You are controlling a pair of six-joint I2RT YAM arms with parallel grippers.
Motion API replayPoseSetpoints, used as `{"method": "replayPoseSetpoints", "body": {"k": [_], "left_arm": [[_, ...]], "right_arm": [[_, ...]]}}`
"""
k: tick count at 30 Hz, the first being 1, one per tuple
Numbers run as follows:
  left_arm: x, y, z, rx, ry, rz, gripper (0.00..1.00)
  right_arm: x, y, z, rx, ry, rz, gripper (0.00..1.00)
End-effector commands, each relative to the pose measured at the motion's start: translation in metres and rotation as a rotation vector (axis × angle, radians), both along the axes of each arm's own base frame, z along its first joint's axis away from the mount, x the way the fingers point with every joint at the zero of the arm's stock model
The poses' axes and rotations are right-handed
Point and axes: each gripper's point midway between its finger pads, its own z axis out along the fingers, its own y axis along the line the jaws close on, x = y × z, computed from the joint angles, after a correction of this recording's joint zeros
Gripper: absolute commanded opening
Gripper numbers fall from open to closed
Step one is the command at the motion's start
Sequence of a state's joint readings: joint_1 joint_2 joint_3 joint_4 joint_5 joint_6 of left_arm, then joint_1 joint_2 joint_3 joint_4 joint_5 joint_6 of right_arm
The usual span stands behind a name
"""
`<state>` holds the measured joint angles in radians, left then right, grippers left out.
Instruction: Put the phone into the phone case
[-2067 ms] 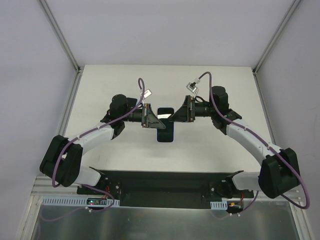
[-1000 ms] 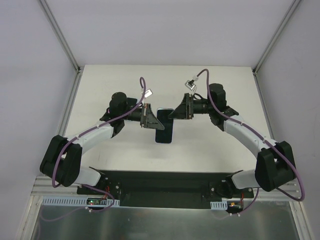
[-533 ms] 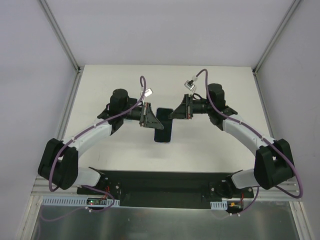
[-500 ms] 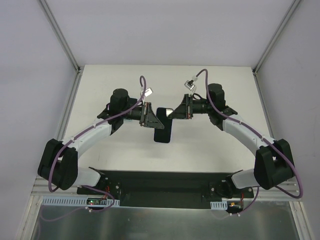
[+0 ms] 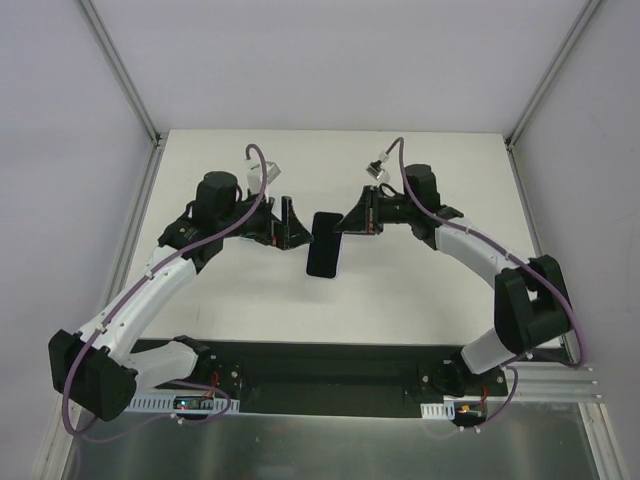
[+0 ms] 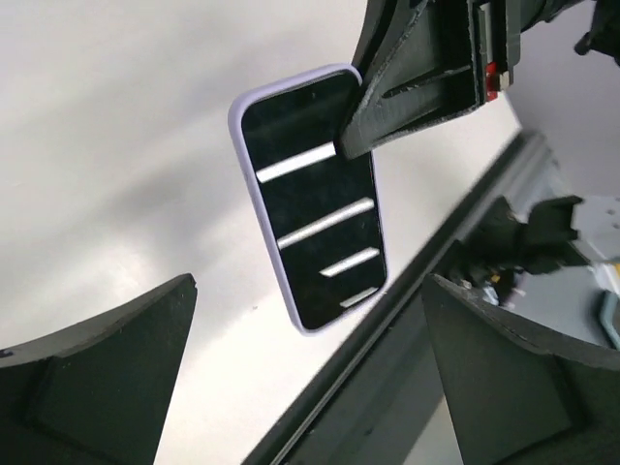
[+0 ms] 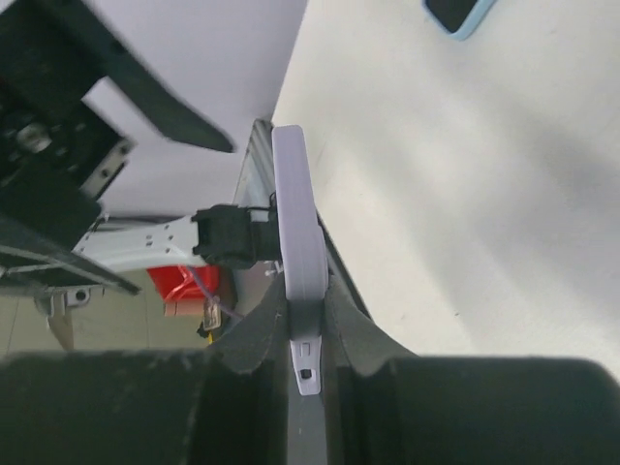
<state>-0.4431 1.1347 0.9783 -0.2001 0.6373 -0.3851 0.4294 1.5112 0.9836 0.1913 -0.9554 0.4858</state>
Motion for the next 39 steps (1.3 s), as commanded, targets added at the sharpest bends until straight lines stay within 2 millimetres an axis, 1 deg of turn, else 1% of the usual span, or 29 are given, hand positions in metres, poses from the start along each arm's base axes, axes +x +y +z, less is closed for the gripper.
{"method": "replayPoseSetpoints", "body": {"k": [1, 2, 3, 4, 5, 6, 7, 8, 9, 11, 12, 14, 15, 16, 17, 18, 19, 20, 21, 22, 23, 24, 26, 28, 29, 33, 34, 37, 39], "left_arm": [[0.014, 0.056, 0.002, 0.254, -0.141, 0.210, 0.99], [0.016, 0.067, 0.009, 0.271, -0.181, 0.266, 0.99], [0.014, 0.072, 0.007, 0.286, -0.191, 0.283, 0.99], [0.013, 0.078, 0.008, 0.298, -0.212, 0.303, 0.99], [0.012, 0.086, 0.012, 0.307, -0.247, 0.334, 0.99], [0.010, 0.090, 0.006, 0.334, -0.261, 0.330, 0.99], [0.009, 0.093, 0.003, 0.347, -0.271, 0.334, 0.99], [0.007, 0.097, 0.004, 0.353, -0.287, 0.342, 0.99], [0.007, 0.102, -0.001, 0.377, -0.291, 0.354, 0.99], [0.006, 0.105, -0.004, 0.394, -0.295, 0.355, 0.99], [0.007, 0.106, -0.006, 0.403, -0.293, 0.357, 0.99], [0.007, 0.107, -0.006, 0.409, -0.290, 0.361, 0.99], [0.006, 0.107, -0.006, 0.410, -0.291, 0.359, 0.99], [0.006, 0.107, -0.006, 0.410, -0.292, 0.353, 0.99], [0.006, 0.107, -0.007, 0.411, -0.293, 0.350, 0.99], [0.005, 0.107, -0.008, 0.416, -0.295, 0.347, 0.99], [0.006, 0.107, -0.007, 0.416, -0.299, 0.348, 0.99], [0.006, 0.107, -0.006, 0.416, -0.300, 0.346, 0.99], [0.006, 0.107, -0.006, 0.415, -0.301, 0.346, 0.99], [0.007, 0.107, -0.006, 0.416, -0.302, 0.346, 0.99], [0.007, 0.107, -0.007, 0.421, -0.298, 0.345, 0.99], [0.007, 0.107, -0.008, 0.424, -0.297, 0.343, 0.99], [0.007, 0.106, -0.010, 0.425, -0.292, 0.341, 0.99], [0.007, 0.106, -0.012, 0.428, -0.287, 0.340, 0.99], [0.007, 0.107, -0.012, 0.428, -0.288, 0.341, 0.99], [0.009, 0.107, -0.013, 0.437, -0.285, 0.345, 0.99], [0.009, 0.107, -0.013, 0.438, -0.284, 0.345, 0.99], [0.009, 0.107, -0.016, 0.443, -0.276, 0.345, 0.99], [0.010, 0.107, -0.017, 0.443, -0.271, 0.347, 0.99]], "right_arm": [[0.040, 0.008, -0.009, -0.077, -0.034, -0.048, 0.05], [0.049, 0.010, -0.007, -0.097, -0.026, -0.053, 0.06], [0.058, 0.011, -0.014, -0.124, -0.027, -0.068, 0.06], [0.067, 0.014, -0.031, -0.143, 0.004, -0.071, 0.06], [0.074, 0.017, -0.033, -0.145, 0.012, -0.077, 0.05], [0.085, 0.022, -0.029, -0.142, -0.001, -0.089, 0.06], [0.093, 0.027, -0.041, -0.154, 0.032, -0.098, 0.06], [0.099, 0.030, -0.044, -0.156, 0.041, -0.101, 0.06], [0.110, 0.038, -0.050, -0.160, 0.047, -0.107, 0.06], [0.118, 0.046, -0.059, -0.165, 0.077, -0.114, 0.07], [0.121, 0.052, -0.073, -0.175, 0.104, -0.110, 0.08], [0.131, 0.061, -0.074, -0.155, 0.106, -0.115, 0.08], [0.133, 0.066, -0.090, -0.165, 0.133, -0.113, 0.08], [0.139, 0.072, -0.086, -0.155, 0.124, -0.112, 0.09], [0.142, 0.075, -0.091, -0.155, 0.140, -0.111, 0.09], [0.143, 0.079, -0.106, -0.164, 0.171, -0.103, 0.09], [0.146, 0.082, -0.110, -0.164, 0.177, -0.104, 0.09], [0.153, 0.086, -0.106, -0.150, 0.162, -0.109, 0.09], [0.155, 0.090, -0.117, -0.154, 0.185, -0.118, 0.09], [0.159, 0.092, -0.119, -0.148, 0.188, -0.123, 0.09], [0.166, 0.098, -0.112, -0.124, 0.160, -0.126, 0.09], [0.168, 0.101, -0.118, -0.124, 0.172, -0.135, 0.10], [0.177, 0.103, -0.116, -0.120, 0.153, -0.156, 0.10], [0.182, 0.103, -0.120, -0.135, 0.137, -0.162, 0.11], [0.180, 0.100, -0.127, -0.169, 0.163, -0.165, 0.11], [0.184, 0.094, -0.138, -0.196, 0.171, -0.168, 0.12], [0.184, 0.092, -0.140, -0.198, 0.172, -0.171, 0.16], [0.188, 0.081, -0.151, -0.219, 0.199, -0.203, 0.21], [0.191, 0.074, -0.151, -0.217, 0.211, -0.216, 0.28]]}}
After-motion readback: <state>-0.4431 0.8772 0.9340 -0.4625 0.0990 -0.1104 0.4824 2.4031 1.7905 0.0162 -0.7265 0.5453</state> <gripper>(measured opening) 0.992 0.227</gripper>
